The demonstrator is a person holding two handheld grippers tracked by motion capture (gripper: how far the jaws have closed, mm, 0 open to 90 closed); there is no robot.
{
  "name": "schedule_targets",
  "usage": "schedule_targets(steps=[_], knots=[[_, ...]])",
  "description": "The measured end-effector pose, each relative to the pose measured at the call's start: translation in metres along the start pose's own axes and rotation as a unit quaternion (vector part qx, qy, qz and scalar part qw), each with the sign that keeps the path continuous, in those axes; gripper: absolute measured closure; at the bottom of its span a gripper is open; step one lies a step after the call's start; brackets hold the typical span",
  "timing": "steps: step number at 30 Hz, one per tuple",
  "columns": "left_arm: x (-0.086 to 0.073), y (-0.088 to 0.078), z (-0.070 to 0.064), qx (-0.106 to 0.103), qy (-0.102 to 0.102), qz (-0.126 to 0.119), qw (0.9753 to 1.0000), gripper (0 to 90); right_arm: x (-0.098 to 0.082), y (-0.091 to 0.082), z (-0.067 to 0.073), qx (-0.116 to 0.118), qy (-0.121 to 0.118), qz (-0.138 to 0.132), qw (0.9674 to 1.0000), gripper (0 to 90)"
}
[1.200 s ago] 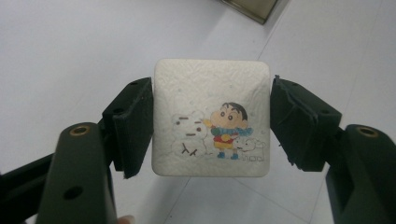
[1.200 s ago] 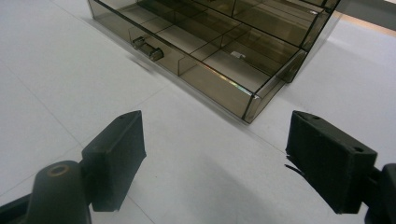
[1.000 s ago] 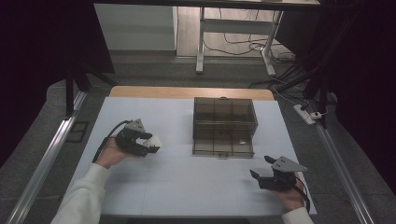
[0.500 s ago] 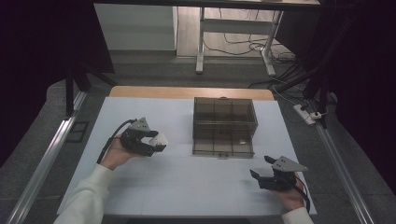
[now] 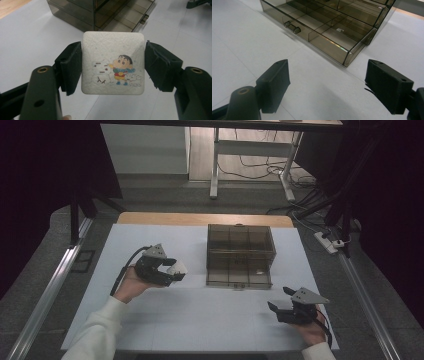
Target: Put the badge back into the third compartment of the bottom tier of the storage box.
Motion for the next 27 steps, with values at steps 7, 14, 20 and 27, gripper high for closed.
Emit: schedule_targets(steps=[7,14,20,27], knots=[[0.009,0.007,-0.005,-0.001,0.010,-0.006,0.9999,33.1,0.000,0.001,0.000,-0.001,-0.001,0.002,1.0000,19.6],[0.016,0.013,-0.011,-0.008,0.019,-0.008,0.9997,33.1,0.000,0.000,0.000,-0.001,-0.001,0.001,1.0000,19.6],[0.026,0.018,-0.016,-0.010,0.029,-0.014,0.9994,33.1,0.000,-0.001,0.001,-0.002,-0.001,0.001,1.0000,19.6],[0.037,0.030,-0.021,-0.016,0.039,-0.015,0.9990,33.1,0.000,0.000,0.000,-0.003,-0.001,0.000,1.0000,19.7]])
Point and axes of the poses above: each handheld gripper's, and its own axes: y roughly forward along the jaws, x roughly out of its top, z roughly to its left, the point moved 3 cm from there along y, roughly forward along the jaws, and after that the axes turned 6 degrees about z, right-handed, at the moved point
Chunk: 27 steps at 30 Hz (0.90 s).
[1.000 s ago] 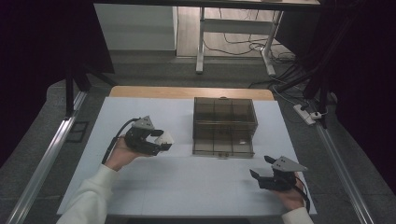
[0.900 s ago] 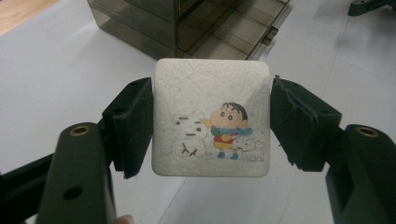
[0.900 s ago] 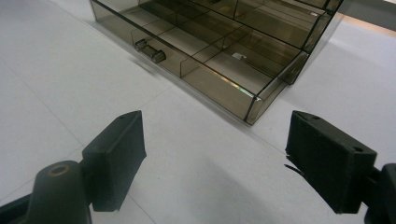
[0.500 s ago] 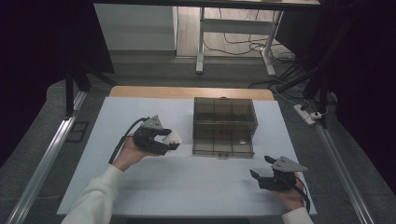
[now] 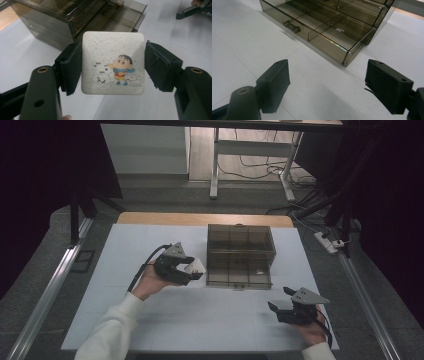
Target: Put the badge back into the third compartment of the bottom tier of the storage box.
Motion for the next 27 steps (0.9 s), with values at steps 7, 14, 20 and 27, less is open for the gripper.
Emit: schedule_targets(steps=[7,14,20,27], knots=[[0.009,0.010,-0.003,-0.003,0.002,-0.003,1.0000,33.0,0.000,0.000,0.000,0.000,0.000,0.002,1.0000,19.7],[0.019,0.020,-0.007,-0.013,0.008,-0.005,0.9999,33.0,0.000,0.000,0.000,-0.001,0.002,0.002,1.0000,19.7],[0.025,0.027,-0.009,-0.015,0.009,-0.007,0.9998,33.1,-0.001,0.001,0.000,0.001,0.001,0.002,1.0000,19.7],[0.032,0.039,-0.011,-0.022,0.013,-0.003,0.9997,33.0,0.000,0.001,0.000,0.001,0.002,0.001,1.0000,19.9]])
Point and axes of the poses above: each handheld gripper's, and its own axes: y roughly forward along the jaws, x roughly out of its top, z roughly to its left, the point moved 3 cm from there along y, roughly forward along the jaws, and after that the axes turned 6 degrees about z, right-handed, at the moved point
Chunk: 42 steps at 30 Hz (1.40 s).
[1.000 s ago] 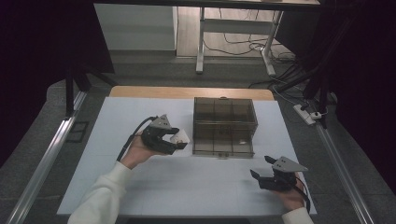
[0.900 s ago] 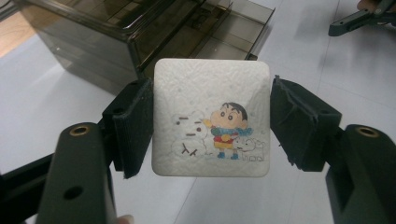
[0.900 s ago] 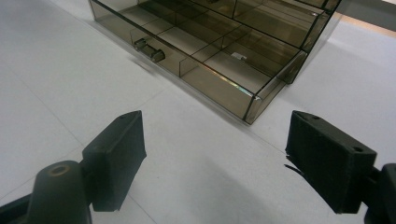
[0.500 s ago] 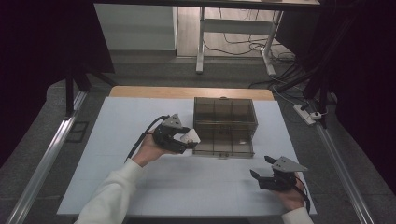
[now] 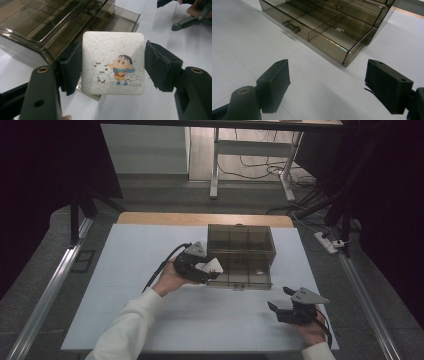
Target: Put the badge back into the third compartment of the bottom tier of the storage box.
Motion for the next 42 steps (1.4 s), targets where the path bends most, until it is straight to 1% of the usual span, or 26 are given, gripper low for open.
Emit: schedule_targets(steps=[9,13,38,42], knots=[[0.011,0.015,-0.003,-0.008,0.008,0.002,0.9999,33.0,-0.001,0.000,0.000,0.000,0.000,0.002,1.0000,19.9],[0.015,0.021,-0.004,-0.009,0.013,0.007,0.9998,33.0,0.000,0.000,0.000,0.001,-0.002,0.001,1.0000,19.9],[0.034,0.049,-0.007,-0.016,0.019,0.019,0.9995,33.0,-0.001,0.000,0.000,0.002,-0.002,0.002,1.0000,19.9],[0.036,0.055,-0.008,-0.018,0.021,0.025,0.9993,33.0,-0.001,0.000,0.000,0.001,-0.002,0.002,1.0000,20.0]])
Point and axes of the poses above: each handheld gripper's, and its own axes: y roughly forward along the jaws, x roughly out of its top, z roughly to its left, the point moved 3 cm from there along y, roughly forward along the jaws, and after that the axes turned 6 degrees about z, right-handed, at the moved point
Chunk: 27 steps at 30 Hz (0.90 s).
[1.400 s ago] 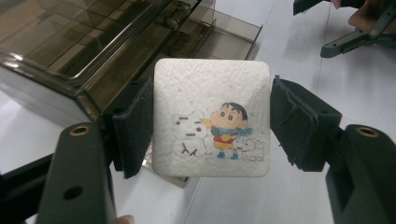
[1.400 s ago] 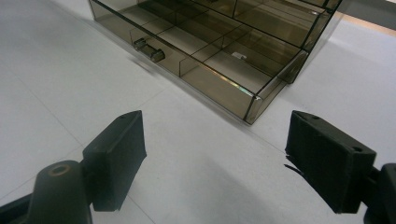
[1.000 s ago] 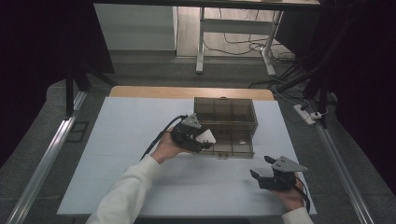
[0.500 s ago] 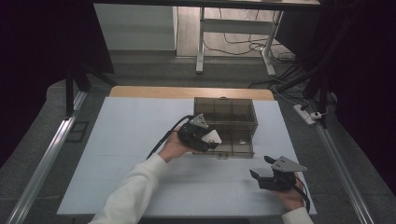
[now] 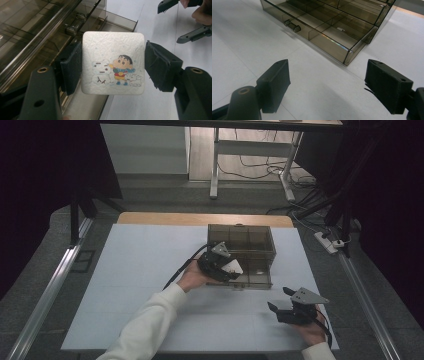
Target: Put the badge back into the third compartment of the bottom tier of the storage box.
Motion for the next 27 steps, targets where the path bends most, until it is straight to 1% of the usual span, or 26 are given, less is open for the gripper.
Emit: schedule_targets(steps=[14,18,20,23,24,25,27], knots=[[0.007,0.022,-0.002,-0.006,0.004,0.021,0.9998,33.0,0.000,-0.001,0.000,0.001,0.002,0.000,1.0000,20.1],[0.012,0.028,-0.003,-0.010,0.011,0.026,0.9996,33.0,0.000,-0.001,0.000,0.001,0.003,0.000,1.0000,20.1],[0.015,0.032,-0.005,-0.012,0.011,0.026,0.9995,33.0,0.000,-0.001,0.000,0.000,0.004,0.001,1.0000,20.1],[0.019,0.036,-0.007,-0.013,0.019,0.030,0.9993,33.0,-0.001,-0.001,0.000,0.000,0.004,0.000,1.0000,20.1],[0.021,0.038,-0.007,-0.015,0.016,0.028,0.9994,33.0,-0.001,-0.001,0.000,0.000,0.004,0.000,1.0000,20.1],[0.022,0.040,-0.008,-0.016,0.018,0.031,0.9992,33.0,-0.001,-0.001,0.000,0.000,0.004,0.000,1.0000,20.1],[0.025,0.043,-0.009,-0.014,0.023,0.035,0.9990,33.0,-0.001,-0.001,-0.001,0.003,0.006,-0.002,1.0000,20.1]])
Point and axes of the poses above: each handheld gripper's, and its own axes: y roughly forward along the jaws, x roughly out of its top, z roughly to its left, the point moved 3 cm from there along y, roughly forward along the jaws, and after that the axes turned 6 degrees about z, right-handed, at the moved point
